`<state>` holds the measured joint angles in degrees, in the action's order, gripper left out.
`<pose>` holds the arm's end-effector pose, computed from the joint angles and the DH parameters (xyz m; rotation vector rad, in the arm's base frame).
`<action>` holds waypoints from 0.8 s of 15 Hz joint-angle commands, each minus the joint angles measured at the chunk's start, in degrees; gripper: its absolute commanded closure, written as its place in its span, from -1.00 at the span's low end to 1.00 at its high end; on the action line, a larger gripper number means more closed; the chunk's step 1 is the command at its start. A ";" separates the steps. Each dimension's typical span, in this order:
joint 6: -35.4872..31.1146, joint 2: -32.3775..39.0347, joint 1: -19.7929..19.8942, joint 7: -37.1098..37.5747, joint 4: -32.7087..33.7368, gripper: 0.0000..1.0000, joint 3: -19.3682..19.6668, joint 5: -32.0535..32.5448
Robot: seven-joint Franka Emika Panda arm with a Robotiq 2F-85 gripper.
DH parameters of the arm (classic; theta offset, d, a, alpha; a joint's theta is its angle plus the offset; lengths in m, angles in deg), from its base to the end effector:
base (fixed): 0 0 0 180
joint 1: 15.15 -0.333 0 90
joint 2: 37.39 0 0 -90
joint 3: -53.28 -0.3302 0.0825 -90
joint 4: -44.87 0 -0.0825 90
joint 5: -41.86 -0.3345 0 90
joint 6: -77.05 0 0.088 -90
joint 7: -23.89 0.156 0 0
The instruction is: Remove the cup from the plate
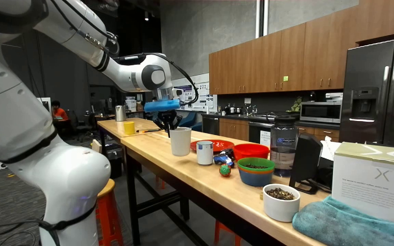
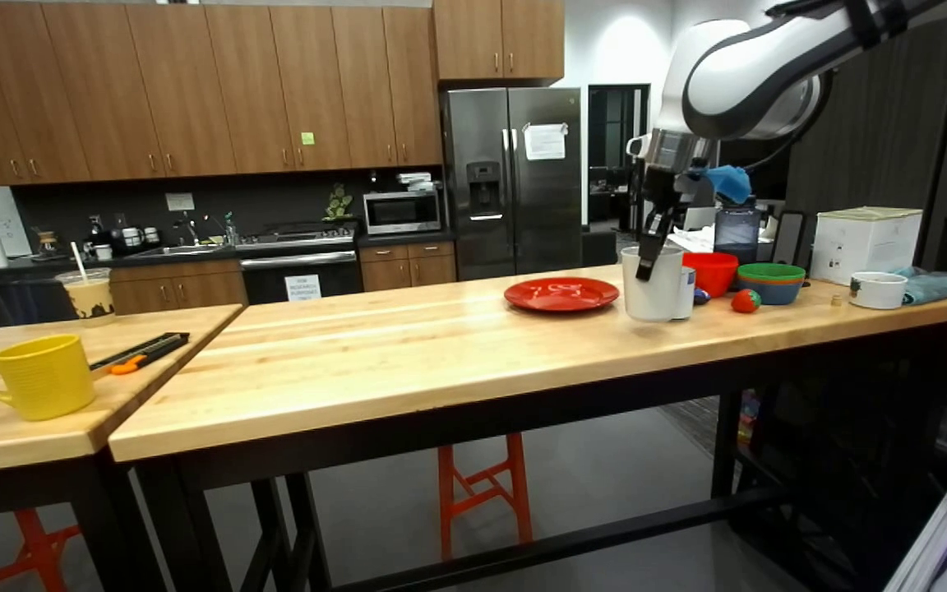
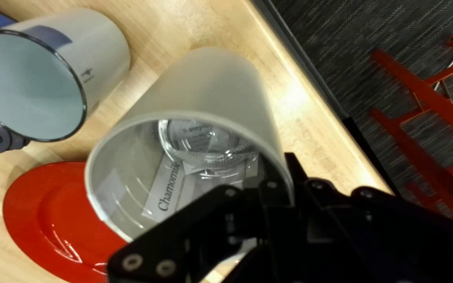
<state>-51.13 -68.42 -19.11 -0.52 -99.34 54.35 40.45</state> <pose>0.3653 0.0197 0.4747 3.0131 0.7138 0.4093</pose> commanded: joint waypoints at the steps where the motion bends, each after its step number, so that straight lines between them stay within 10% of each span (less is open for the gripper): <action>1: -3.29 -2.12 -1.58 1.70 -3.87 0.96 0.88 -0.37; 5: -5.75 -1.65 -2.13 2.08 -5.63 0.96 1.13 -0.21; 6: -6.26 -1.52 -2.14 2.12 -5.78 0.35 1.14 -0.02; 12: -6.57 -0.04 -2.16 0.83 -3.76 -0.28 1.86 0.50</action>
<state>-57.60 -68.59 -20.37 0.90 -104.28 54.84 40.35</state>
